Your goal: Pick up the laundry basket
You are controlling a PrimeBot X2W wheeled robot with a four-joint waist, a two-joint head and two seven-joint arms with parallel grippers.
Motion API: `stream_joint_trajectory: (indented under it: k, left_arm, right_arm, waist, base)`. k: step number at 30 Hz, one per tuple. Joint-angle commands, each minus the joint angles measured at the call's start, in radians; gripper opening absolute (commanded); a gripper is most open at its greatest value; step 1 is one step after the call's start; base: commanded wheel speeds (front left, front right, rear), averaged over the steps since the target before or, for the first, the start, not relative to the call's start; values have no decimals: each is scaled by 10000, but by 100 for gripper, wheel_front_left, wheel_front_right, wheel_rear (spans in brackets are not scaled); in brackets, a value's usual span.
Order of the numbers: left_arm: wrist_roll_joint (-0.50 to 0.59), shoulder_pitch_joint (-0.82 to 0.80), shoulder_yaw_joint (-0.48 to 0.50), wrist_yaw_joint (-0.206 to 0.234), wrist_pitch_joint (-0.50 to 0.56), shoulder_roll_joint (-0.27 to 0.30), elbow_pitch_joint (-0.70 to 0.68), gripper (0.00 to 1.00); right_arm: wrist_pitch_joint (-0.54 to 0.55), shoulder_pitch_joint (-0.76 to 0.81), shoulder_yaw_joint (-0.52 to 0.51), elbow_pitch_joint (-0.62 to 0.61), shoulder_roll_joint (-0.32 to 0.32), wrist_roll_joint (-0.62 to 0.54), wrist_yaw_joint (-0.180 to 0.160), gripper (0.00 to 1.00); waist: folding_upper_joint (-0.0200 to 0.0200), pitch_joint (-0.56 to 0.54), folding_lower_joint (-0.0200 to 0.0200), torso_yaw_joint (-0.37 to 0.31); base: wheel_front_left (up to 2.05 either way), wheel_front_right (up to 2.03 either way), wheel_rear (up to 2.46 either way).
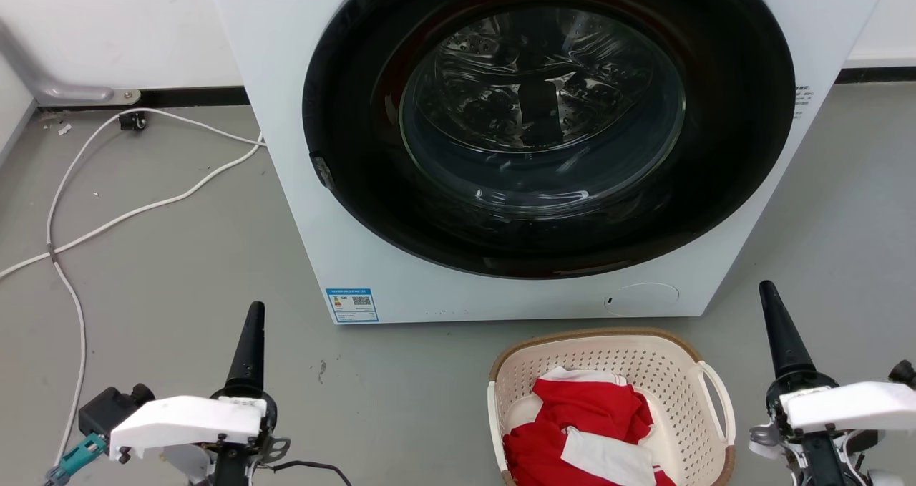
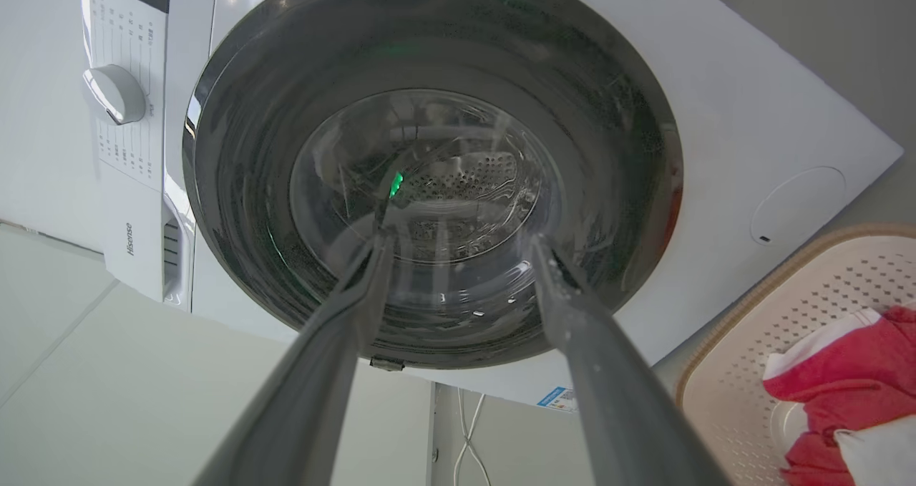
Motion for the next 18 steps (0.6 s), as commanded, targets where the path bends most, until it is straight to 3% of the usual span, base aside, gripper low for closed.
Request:
stream_joint_trajectory:
  k: [1, 18]
  left_arm:
    - [616, -321, -111, 111, -129, 39, -291, 100]
    - [3417, -340, -657, 475, -725, 47, -738, 100]
  right_arm:
    - [-132, -257, 75, -340, -23, -645, 2, 100]
    - [-729, -82, 528, -940, -34, -4140, 1, 100]
  waist:
    - [-1, 3, 0, 2]
    - [-1, 12, 0, 18]
  base:
    - [0, 0, 0]
    - [0, 0, 0]
